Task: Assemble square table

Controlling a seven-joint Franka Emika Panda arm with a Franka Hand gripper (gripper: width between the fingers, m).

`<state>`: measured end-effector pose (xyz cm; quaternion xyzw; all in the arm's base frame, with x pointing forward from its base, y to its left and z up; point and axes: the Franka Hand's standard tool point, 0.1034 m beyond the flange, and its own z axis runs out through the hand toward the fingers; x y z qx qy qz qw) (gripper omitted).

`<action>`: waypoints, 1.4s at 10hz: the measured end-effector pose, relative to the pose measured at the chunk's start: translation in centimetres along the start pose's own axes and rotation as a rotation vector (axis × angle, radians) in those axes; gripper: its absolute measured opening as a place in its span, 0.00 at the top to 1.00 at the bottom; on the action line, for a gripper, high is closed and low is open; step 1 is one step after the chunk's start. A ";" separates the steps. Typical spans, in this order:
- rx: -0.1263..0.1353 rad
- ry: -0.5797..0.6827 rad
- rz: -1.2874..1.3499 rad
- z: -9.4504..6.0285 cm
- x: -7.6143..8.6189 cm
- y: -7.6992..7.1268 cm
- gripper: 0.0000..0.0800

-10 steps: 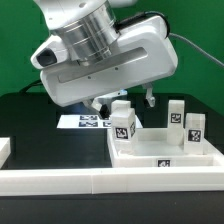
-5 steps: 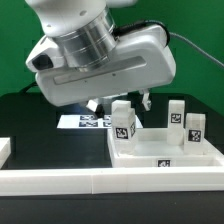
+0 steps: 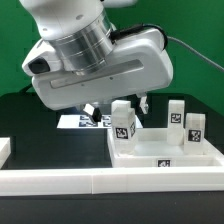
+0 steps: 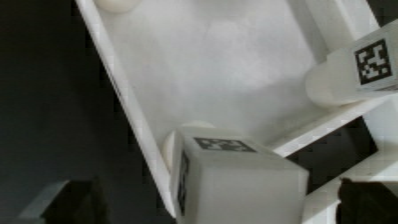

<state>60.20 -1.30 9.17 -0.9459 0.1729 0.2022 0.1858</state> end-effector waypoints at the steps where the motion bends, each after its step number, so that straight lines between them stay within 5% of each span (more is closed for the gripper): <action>1: 0.000 0.000 0.000 0.0 0.0 0.0 0.19; 5: -0.006 0.029 -0.003 0.2 0.2 -0.7 0.19; 7: -0.009 0.183 -0.010 -0.3 1.4 -0.8 0.19; 14: -0.017 0.167 -0.018 0.5 0.7 -0.6 0.19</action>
Offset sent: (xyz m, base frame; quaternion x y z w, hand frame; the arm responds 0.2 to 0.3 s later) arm -0.0037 -0.0041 -0.0025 -0.0668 -0.0249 0.0439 0.9965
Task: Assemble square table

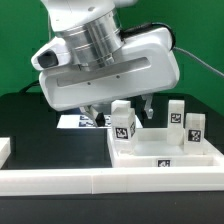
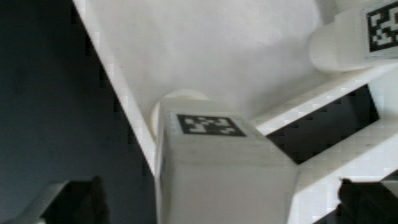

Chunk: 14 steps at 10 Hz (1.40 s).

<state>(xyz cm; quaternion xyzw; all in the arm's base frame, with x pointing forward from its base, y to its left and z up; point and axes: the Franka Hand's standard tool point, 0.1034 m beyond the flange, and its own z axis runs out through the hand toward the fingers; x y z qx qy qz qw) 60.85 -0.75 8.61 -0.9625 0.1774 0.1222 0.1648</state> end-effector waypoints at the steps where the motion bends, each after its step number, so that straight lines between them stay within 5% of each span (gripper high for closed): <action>1: 0.000 0.000 0.000 0.0 0.0 0.0 0.19; 4: -0.003 -0.005 -0.002 0.1 -0.1 -0.1 0.19; 6: -0.006 -0.007 -0.010 0.3 -0.3 -0.5 0.51; 8: -0.005 -0.006 -0.010 0.3 -0.3 -0.5 0.61; 12: -0.010 0.029 -0.007 0.3 -0.4 -0.5 0.61; 14: -0.034 0.131 -0.010 0.5 -1.3 -0.6 0.61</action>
Offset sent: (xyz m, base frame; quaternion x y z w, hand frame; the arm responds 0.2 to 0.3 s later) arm -0.0090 -0.0082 0.0003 -0.0445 -0.0018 0.0057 0.9990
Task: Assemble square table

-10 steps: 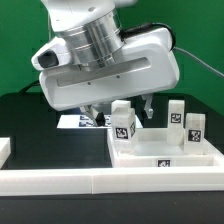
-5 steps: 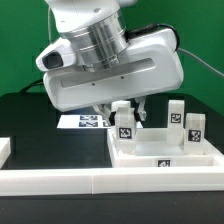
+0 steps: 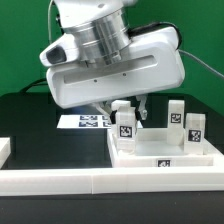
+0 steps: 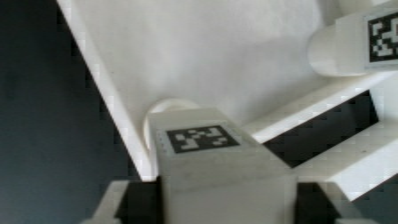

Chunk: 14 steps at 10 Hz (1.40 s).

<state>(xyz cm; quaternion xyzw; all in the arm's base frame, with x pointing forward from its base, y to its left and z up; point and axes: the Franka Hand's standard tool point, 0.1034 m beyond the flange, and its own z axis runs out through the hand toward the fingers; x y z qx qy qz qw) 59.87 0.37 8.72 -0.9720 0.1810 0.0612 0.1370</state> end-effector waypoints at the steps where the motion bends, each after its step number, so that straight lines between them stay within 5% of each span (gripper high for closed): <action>1: -0.007 0.038 -0.005 0.0 -0.3 0.0 0.61; 10: 0.013 0.084 0.159 0.0 -0.4 0.1 0.61; 14: 0.073 0.115 0.481 0.0 -0.5 0.4 0.61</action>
Offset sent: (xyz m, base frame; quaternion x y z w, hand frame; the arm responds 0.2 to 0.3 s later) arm -0.0057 -0.0029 -0.0043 -0.0066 0.0122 -0.0073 0.9999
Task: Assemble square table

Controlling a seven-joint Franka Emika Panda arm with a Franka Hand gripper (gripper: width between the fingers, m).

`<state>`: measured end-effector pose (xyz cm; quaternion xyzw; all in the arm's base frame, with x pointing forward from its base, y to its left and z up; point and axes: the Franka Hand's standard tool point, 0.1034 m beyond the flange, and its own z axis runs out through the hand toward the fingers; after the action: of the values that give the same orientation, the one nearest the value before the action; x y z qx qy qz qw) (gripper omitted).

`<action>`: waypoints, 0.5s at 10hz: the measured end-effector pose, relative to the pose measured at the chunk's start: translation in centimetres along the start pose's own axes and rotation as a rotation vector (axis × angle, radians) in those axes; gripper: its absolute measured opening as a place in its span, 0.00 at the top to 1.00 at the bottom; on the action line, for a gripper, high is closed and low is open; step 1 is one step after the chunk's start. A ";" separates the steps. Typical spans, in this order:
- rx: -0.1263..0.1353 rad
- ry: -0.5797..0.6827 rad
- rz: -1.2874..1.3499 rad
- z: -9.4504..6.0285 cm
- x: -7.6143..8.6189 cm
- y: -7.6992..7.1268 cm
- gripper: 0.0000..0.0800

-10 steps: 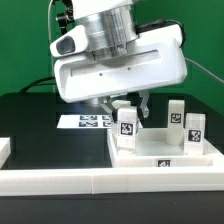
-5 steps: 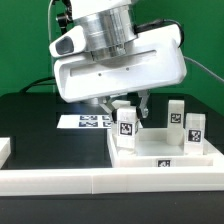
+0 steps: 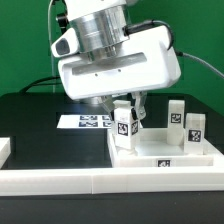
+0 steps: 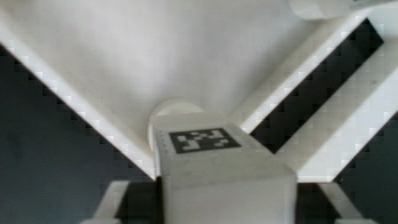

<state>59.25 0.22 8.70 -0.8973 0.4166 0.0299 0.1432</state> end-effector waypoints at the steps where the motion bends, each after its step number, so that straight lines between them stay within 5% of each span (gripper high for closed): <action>1: 0.012 0.001 0.073 0.0 0.0 0.0 0.61; 5: 0.042 -0.003 0.362 0.2 -0.5 -0.4 0.61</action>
Offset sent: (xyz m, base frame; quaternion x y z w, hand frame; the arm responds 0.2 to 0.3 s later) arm -0.0059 0.0002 -0.0064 -0.0086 0.0162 0.2384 0.9710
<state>59.28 0.88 8.67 -0.8045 0.5714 0.0479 0.1548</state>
